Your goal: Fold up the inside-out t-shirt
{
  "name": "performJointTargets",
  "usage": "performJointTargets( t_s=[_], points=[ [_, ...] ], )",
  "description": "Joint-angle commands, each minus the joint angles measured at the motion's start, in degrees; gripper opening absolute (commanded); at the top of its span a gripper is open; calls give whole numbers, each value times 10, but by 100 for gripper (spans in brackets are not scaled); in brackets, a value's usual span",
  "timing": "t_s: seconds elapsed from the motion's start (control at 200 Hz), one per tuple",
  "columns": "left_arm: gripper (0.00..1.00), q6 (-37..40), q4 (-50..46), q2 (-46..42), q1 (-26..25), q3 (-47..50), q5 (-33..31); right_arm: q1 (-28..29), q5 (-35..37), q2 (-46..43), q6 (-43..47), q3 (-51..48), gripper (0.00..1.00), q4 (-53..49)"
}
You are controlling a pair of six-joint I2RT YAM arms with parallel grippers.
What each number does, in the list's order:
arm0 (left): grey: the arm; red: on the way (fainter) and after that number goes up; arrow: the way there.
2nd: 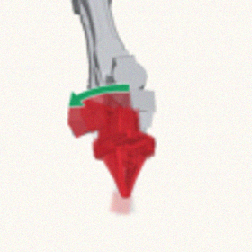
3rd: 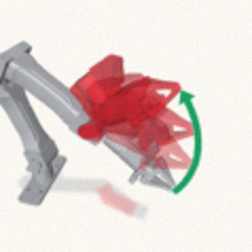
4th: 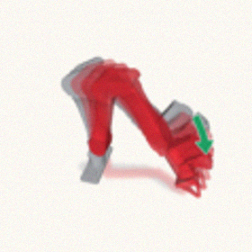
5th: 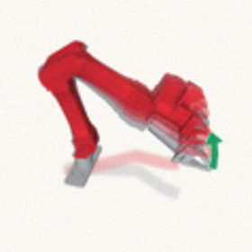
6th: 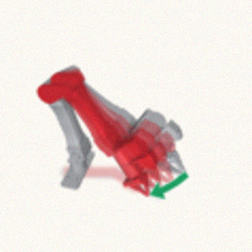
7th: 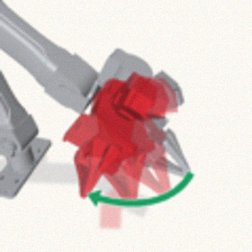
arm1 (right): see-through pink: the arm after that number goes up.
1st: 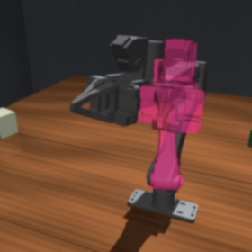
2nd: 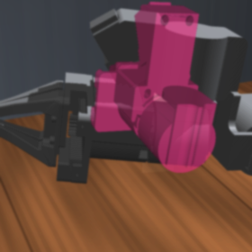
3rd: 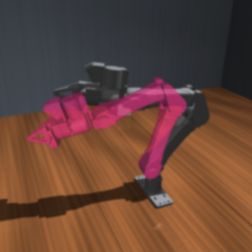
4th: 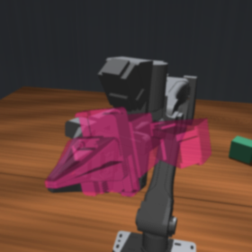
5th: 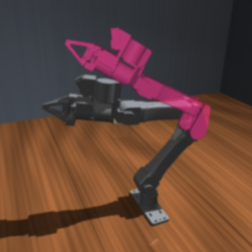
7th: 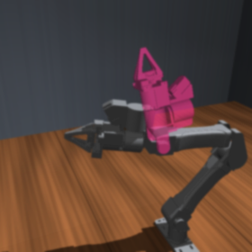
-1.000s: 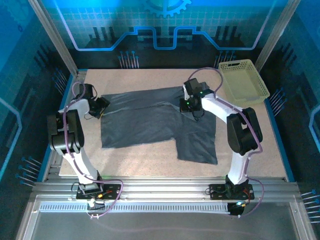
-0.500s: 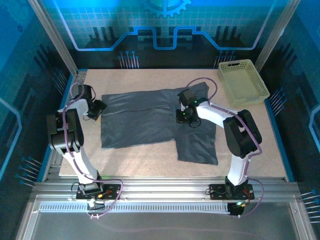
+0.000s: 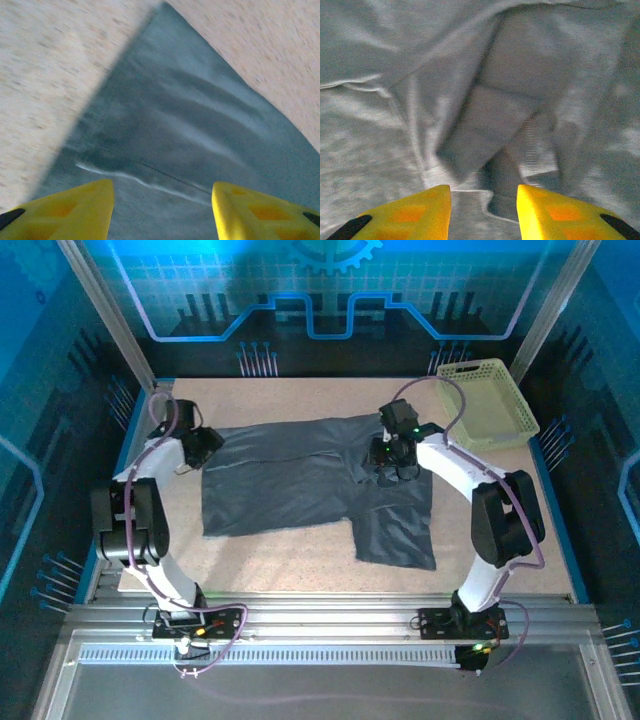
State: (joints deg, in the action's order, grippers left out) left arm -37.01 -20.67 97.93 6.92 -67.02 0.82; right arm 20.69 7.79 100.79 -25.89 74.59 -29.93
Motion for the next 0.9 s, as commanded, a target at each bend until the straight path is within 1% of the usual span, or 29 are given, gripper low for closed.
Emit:
performJointTargets(
  t_s=[0.0,0.085,0.21,0.345,0.455,0.515,0.615,0.655,0.7,0.785,0.845,0.895],
  points=[
    [55,18,0,14,-24,-7,34,-33,8,16,-4,-19,41,-5],
    [55,13,5,43,-24,-9,53,-46,-10,26,-1,-31,41,7],
    [54,14,5,76,-19,-16,45,-50,-9,44,-1,-33,41,8],
    [52,-4,8,99,8,-13,53,-59,-11,66,-14,-17,41,-11],
    [51,-7,8,112,30,-10,59,-57,-36,75,-18,-26,41,-6],
    [51,-7,6,114,37,-9,59,-52,-43,77,-18,-34,39,-3],
    [51,-5,9,114,41,-5,60,-40,-38,75,-14,-49,33,1],
    [51,-5,9,114,42,-5,58,-35,-28,73,-13,-53,27,-1],
    [50,-4,8,114,42,-5,57,-31,-10,68,-13,-57,20,-10],
    [51,-5,7,113,45,-4,53,-22,43,50,-19,-70,11,-25],
    [50,-7,7,112,49,-2,51,-22,67,34,-25,-86,6,-26],
    [51,-9,7,111,54,-1,51,-22,79,22,-30,-98,4,-26]
  ],
)
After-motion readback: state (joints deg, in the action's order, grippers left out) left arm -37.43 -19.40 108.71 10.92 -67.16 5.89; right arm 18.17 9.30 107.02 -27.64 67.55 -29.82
